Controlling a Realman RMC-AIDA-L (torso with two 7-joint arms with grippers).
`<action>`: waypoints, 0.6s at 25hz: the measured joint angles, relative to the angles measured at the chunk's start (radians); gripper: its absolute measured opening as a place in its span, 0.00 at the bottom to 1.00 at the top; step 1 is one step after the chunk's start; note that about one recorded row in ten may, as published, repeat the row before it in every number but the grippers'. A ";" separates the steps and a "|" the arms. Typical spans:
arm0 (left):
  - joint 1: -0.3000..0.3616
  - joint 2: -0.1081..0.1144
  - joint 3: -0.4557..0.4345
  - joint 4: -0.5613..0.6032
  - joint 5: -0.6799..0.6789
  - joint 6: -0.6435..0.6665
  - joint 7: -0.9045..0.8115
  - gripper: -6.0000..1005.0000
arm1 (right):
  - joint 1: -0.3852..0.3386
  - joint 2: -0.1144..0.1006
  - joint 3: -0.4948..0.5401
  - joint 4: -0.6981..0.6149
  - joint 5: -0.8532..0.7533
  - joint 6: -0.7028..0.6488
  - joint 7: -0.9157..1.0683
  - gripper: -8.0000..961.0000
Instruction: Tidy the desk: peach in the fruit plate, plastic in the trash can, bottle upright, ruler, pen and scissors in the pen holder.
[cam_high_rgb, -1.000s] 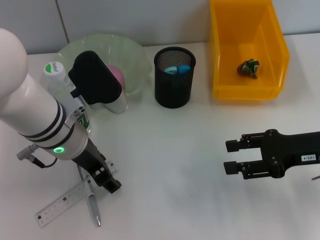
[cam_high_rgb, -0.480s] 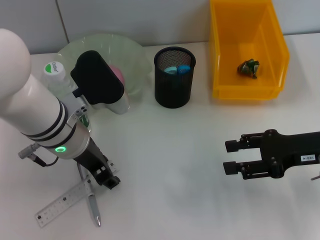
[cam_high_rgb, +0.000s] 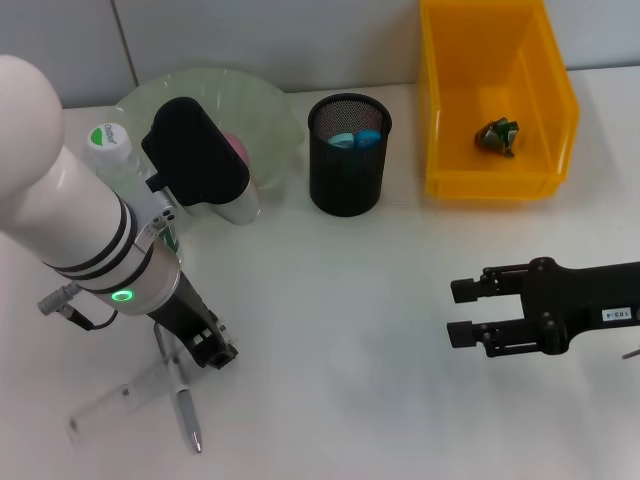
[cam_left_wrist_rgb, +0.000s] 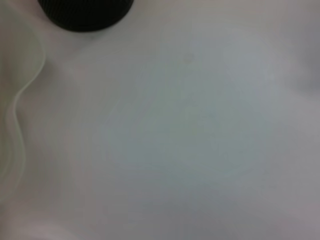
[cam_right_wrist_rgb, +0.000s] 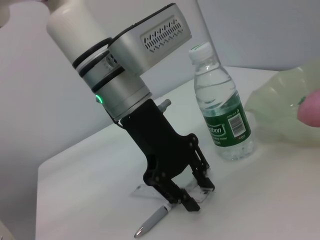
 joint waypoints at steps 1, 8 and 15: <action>0.000 0.000 0.000 0.000 0.000 0.000 0.000 0.49 | 0.000 0.000 0.002 0.000 0.000 0.000 0.002 0.71; 0.000 0.000 -0.012 0.012 -0.005 0.005 -0.004 0.42 | 0.001 -0.003 0.013 -0.001 0.000 -0.005 0.005 0.71; 0.010 0.005 -0.130 0.100 -0.090 0.059 -0.002 0.40 | -0.001 -0.007 0.013 0.001 0.000 -0.007 0.012 0.71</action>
